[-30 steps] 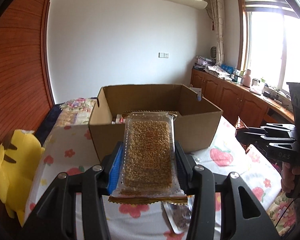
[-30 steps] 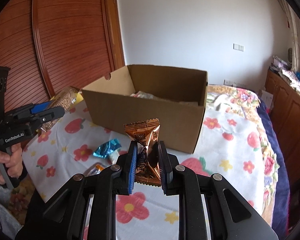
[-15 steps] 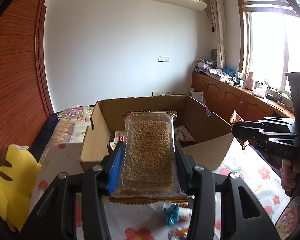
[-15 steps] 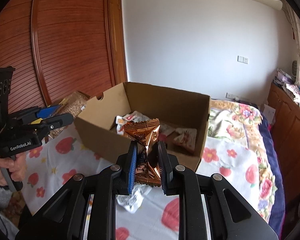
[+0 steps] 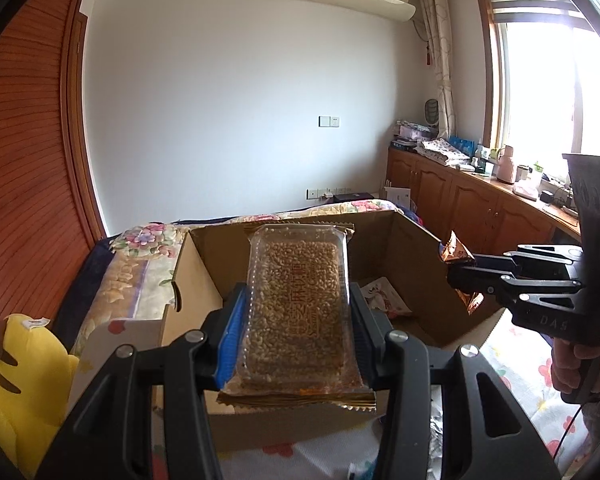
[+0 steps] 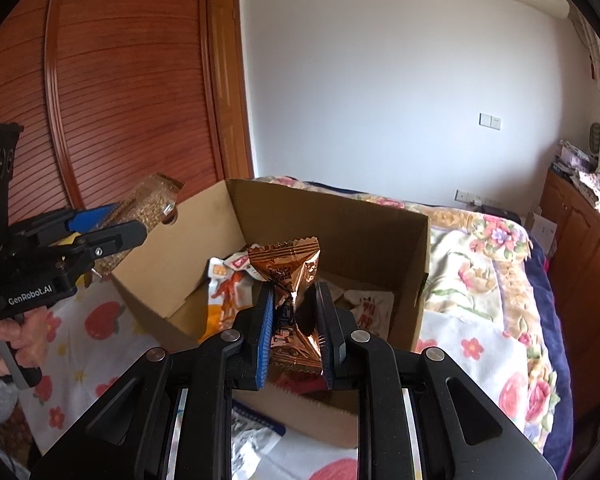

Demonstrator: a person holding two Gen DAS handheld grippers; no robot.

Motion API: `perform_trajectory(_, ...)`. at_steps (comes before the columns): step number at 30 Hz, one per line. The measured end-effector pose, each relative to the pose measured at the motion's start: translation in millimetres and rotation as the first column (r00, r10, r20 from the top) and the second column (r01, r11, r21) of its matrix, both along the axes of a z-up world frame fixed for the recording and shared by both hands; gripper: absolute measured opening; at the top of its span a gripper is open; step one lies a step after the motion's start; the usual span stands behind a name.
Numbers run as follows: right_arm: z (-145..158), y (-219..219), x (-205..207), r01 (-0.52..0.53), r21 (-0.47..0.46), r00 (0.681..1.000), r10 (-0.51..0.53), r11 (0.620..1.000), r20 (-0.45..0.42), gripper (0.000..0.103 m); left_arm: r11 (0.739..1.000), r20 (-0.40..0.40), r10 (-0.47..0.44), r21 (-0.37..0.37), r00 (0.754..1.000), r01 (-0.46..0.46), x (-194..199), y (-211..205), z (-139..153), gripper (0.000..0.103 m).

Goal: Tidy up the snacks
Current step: 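Open the right gripper over the box while the left releases the rice-cake bar inside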

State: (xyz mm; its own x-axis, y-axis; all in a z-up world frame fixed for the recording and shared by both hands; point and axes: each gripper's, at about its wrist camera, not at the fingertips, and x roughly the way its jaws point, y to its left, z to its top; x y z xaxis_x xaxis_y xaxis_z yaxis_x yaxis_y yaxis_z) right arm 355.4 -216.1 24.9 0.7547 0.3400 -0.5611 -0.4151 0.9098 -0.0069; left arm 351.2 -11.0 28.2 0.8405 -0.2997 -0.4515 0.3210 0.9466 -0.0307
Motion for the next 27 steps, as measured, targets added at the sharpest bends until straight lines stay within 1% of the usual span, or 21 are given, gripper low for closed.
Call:
perform_trajectory(6, -11.7, 3.3, 16.5, 0.008, -0.005, 1.0, -0.008, 1.0, -0.02, 0.018, 1.0, -0.032, 0.005, -0.004, 0.999, -0.005, 15.9, -0.5, -12.6, 0.047)
perform_trajectory(16, -25.7, 3.6, 29.5, 0.02, -0.006, 0.998, -0.021, 1.0, -0.052, 0.018, 1.0, -0.079, 0.015, -0.017, 0.997, -0.016, 33.2, -0.8, -27.8, 0.048)
perform_trajectory(22, -30.2, 4.9, 32.5, 0.018, -0.015, 0.998, -0.019, 1.0, -0.06, 0.018, 1.0, -0.068, 0.024, -0.008, 0.997, -0.024, 32.3, -2.7, -30.2, 0.049)
perform_trajectory(27, -32.5, 4.8, 36.2, 0.018, -0.015, 0.997, -0.019, 1.0, -0.074, 0.02, 1.0, -0.061, 0.019, 0.001, 0.998, -0.019, 30.3, 1.8, -29.7, 0.05)
